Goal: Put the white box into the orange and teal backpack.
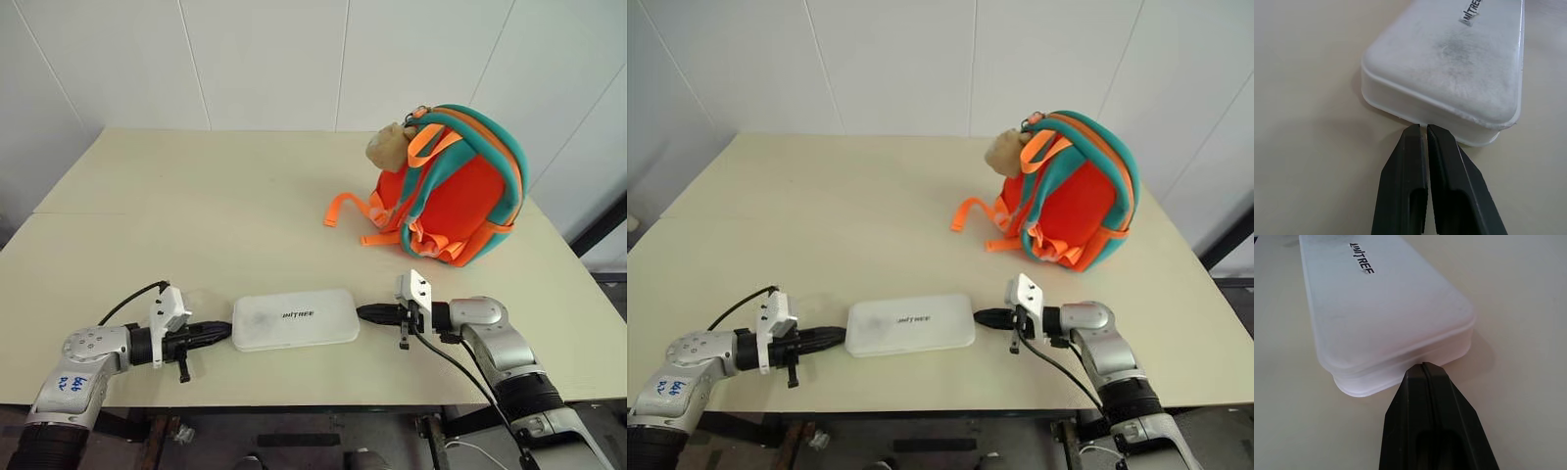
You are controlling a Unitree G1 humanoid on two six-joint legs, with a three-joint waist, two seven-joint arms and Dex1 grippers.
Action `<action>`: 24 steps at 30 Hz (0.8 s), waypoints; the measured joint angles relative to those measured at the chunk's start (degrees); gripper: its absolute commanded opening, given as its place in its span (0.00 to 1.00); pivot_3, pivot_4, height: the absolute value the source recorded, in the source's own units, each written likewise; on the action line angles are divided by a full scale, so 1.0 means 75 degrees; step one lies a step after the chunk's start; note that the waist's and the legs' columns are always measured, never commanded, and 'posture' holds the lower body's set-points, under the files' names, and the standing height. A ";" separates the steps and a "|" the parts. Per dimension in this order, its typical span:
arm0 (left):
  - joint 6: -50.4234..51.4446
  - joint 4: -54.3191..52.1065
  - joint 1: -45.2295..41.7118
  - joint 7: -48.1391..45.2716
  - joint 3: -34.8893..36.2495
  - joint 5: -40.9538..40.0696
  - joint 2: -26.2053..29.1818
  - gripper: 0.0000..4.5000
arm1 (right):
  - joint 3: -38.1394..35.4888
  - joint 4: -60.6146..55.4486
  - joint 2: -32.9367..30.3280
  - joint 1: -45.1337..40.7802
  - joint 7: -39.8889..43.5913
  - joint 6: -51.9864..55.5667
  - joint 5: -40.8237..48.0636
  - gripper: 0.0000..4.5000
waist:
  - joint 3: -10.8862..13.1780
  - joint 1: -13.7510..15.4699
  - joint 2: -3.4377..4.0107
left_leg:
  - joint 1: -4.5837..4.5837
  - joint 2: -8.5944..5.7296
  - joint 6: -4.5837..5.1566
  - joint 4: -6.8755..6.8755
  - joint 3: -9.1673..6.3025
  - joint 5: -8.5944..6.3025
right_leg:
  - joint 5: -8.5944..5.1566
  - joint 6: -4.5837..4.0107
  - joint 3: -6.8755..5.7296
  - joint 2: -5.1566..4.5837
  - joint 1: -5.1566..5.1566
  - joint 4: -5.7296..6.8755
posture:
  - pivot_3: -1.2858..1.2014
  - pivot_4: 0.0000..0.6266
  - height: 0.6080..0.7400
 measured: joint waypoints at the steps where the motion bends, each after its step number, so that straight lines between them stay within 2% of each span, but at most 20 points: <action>1: -0.0017 0.0140 -0.0145 0.0006 -0.0038 0.0056 -0.0082 0.05 | -0.0036 -0.0181 -0.0059 0.0101 -0.0033 0.0123 0.0008 0.00 | 0.0000 0.0023 0.0000 | 0.0001 -0.0002 0.0000 0.0003 0.0000 0.0001 | 0.0000 0.0000 0.0000 0.0000 0.0003 0.0003 | 0.52 0.24 1.00; 7: -0.0078 0.0667 -0.0813 0.0104 -0.0185 0.0319 -0.0434 0.05 | -0.0180 -0.0788 -0.0264 0.0500 -0.0158 0.0497 0.0020 0.00 | -0.0001 0.0037 -0.0001 | 0.0003 -0.0003 0.0002 0.0020 -0.0002 0.0002 | 0.0008 0.0007 0.0000 -0.0001 0.0012 0.0002 | 0.52 0.24 1.00; 18: -0.0096 0.0812 -0.1099 0.0101 -0.0398 0.0408 -0.0673 0.05 | -0.0359 -0.0328 -0.0301 0.0308 -0.0483 0.0364 -0.0074 0.00 | -0.0001 0.0013 -0.0002 | 0.0003 -0.0003 0.0001 0.0021 -0.0001 0.0002 | 0.0010 0.0010 0.0000 -0.0001 0.0012 0.0002 | 0.52 0.24 1.00; 19: -0.0095 0.0812 -0.1124 0.0105 -0.0419 0.0432 -0.0673 0.05 | -0.0359 -0.0273 -0.0303 0.0256 -0.0492 0.0393 -0.0075 0.04 | -0.0001 0.0012 -0.0001 | 0.0003 -0.0003 0.0002 0.0021 -0.0002 0.0002 | 0.0010 0.0010 0.0000 -0.0001 0.0012 0.0002 | 0.52 0.24 1.00; 21: -0.0096 0.0814 -0.1172 0.0165 -0.0456 0.0497 -0.0668 0.13 | -0.0374 -0.0232 -0.0330 0.0220 -0.0530 0.0432 -0.0077 0.13 | -0.0001 0.0013 -0.0001 | 0.0004 -0.0003 0.0002 0.0020 -0.0002 0.0002 | 0.0010 0.0010 0.0000 0.0000 0.0012 0.0002 | 0.52 0.24 1.00; 24: -0.0068 0.0831 -0.1280 0.0351 -0.0459 0.0639 -0.0639 0.30 | -0.0369 -0.0187 -0.0428 0.0143 -0.0645 0.0399 -0.0162 0.33 | -0.0001 0.0013 -0.0001 | 0.0002 -0.0003 0.0002 0.0020 -0.0002 0.0002 | 0.0010 0.0010 0.0000 -0.0001 0.0012 0.0001 | 0.52 0.24 1.00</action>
